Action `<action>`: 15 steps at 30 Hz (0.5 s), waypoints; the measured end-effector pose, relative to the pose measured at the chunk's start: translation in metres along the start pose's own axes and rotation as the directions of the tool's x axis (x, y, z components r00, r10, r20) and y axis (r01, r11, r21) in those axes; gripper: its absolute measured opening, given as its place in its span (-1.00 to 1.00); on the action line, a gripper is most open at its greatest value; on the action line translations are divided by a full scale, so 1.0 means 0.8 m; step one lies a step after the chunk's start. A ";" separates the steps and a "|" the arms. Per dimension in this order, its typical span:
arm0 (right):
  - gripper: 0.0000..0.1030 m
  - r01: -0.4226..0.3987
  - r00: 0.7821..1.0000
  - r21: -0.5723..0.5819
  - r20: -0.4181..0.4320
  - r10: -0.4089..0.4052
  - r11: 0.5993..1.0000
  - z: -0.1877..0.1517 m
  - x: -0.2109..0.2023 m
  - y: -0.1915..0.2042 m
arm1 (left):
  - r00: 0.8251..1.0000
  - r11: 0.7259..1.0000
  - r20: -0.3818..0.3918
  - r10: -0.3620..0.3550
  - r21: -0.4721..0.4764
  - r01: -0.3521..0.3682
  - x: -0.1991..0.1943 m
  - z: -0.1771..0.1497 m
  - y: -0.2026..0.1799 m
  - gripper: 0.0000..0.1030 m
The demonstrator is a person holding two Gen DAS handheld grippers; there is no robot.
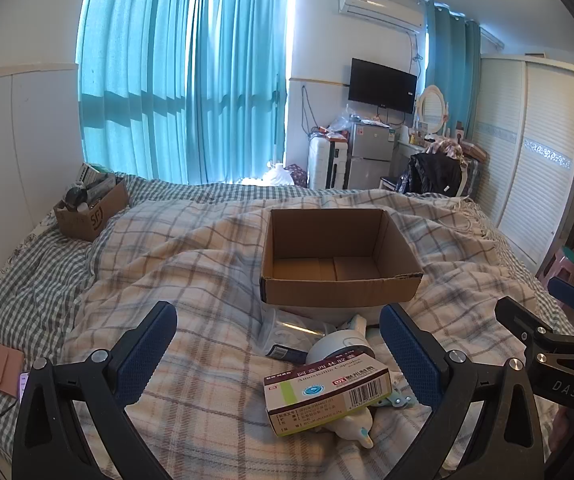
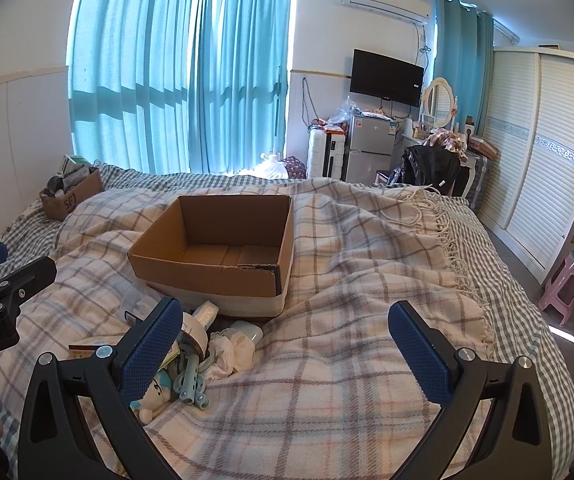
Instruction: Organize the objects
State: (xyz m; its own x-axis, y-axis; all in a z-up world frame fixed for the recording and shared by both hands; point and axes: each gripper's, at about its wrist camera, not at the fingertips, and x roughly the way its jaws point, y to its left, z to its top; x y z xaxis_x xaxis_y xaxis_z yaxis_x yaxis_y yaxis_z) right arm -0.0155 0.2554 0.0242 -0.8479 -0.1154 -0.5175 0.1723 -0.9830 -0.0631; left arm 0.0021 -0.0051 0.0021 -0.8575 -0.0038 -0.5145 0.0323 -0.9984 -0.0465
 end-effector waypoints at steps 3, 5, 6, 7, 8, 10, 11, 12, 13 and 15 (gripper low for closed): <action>0.99 0.000 1.000 0.000 0.000 0.000 1.000 0.000 0.000 0.000 | 1.000 1.000 0.001 0.001 0.000 -0.001 0.000 0.000 0.000 1.00; 0.99 0.000 1.000 0.000 0.000 0.000 1.000 0.000 0.000 0.000 | 1.000 1.000 0.001 0.001 0.000 -0.001 0.000 0.000 0.000 1.00; 0.99 -0.001 1.000 -0.001 -0.001 0.001 1.000 0.000 0.000 0.000 | 1.000 1.000 0.001 0.002 0.000 -0.002 0.000 0.000 0.000 1.00; 0.99 -0.001 1.000 -0.002 -0.001 0.001 1.000 0.000 0.000 0.001 | 1.000 1.000 0.001 0.002 0.000 -0.002 0.000 0.000 0.000 1.00; 0.99 -0.001 1.000 -0.002 -0.001 0.001 1.000 0.000 0.000 0.000 | 1.000 1.000 0.001 0.002 0.000 -0.002 0.000 0.000 0.000 1.00; 0.99 -0.001 1.000 -0.002 -0.001 0.001 1.000 0.000 0.000 0.000 | 1.000 1.000 0.001 0.001 0.000 -0.001 0.000 -0.001 0.000 1.00; 0.99 -0.001 1.000 -0.002 -0.001 0.001 1.000 0.000 0.000 0.000 | 1.000 1.000 0.000 0.000 -0.001 0.000 0.000 -0.001 0.001 1.00; 0.99 -0.001 1.000 -0.002 -0.002 0.001 1.000 0.000 0.000 0.001 | 1.000 1.000 -0.001 -0.002 -0.002 0.002 0.000 -0.001 0.001 1.00; 0.99 -0.001 1.000 -0.002 -0.002 0.001 1.000 -0.001 0.000 0.001 | 1.000 1.000 -0.002 -0.003 -0.001 0.003 0.000 -0.001 0.001 1.00; 0.99 -0.002 1.000 -0.002 -0.001 0.002 1.000 -0.001 0.000 0.001 | 1.000 1.000 -0.002 -0.002 0.000 0.002 0.000 -0.002 0.002 1.00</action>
State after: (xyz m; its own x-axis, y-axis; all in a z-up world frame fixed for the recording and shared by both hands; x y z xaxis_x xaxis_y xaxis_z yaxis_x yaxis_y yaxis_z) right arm -0.0151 0.2549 0.0238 -0.8473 -0.1169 -0.5181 0.1745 -0.9826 -0.0636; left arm 0.0026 -0.0065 0.0010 -0.8568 -0.0022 -0.5157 0.0311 -0.9984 -0.0475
